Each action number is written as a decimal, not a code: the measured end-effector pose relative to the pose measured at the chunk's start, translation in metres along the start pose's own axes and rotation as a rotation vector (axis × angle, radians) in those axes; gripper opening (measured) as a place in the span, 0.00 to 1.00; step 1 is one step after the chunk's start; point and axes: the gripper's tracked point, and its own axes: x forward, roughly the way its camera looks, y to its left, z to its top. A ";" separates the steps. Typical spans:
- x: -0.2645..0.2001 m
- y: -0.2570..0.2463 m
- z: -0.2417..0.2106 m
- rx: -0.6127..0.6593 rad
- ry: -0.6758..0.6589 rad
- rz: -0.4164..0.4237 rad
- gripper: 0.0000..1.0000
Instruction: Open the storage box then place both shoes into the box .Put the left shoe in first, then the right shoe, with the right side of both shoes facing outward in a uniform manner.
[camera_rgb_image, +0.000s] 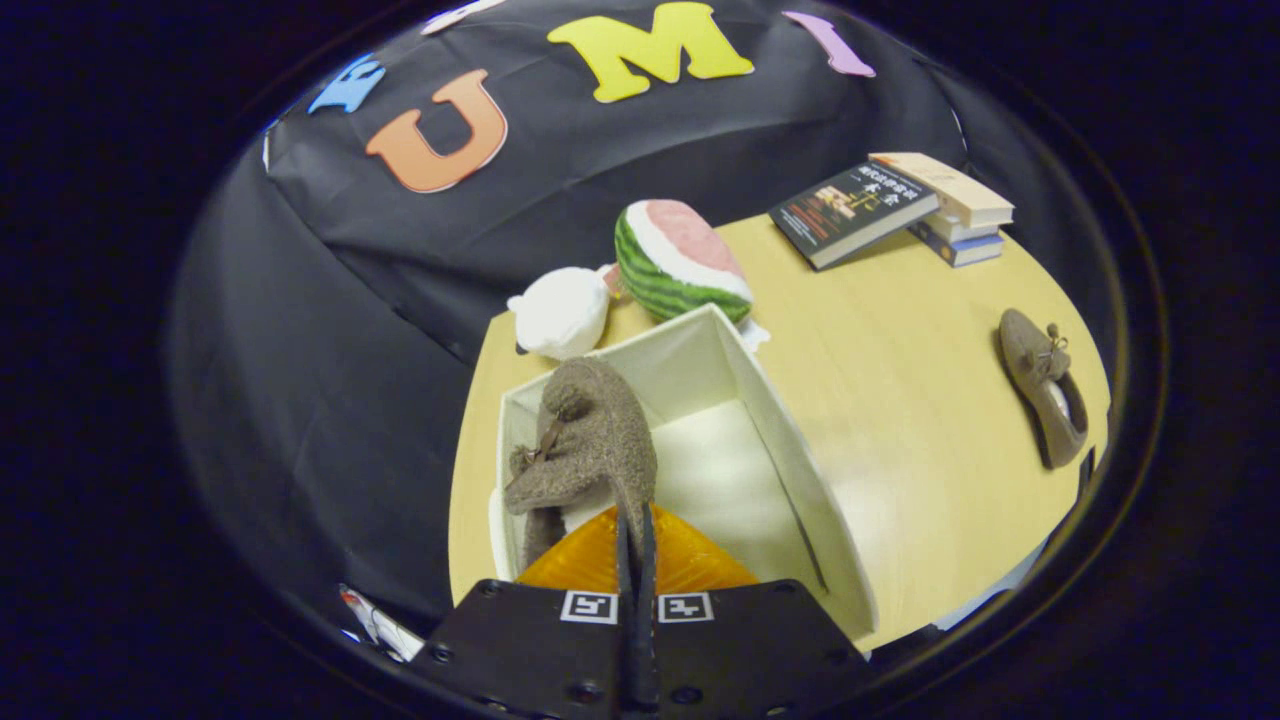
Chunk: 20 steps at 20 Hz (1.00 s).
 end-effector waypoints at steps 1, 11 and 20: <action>0.006 -0.003 -0.005 0.010 0.012 -0.011 0.00; 0.047 0.008 -0.036 -0.042 0.087 -0.029 0.12; 0.011 0.017 -0.007 -0.187 -0.039 0.033 0.59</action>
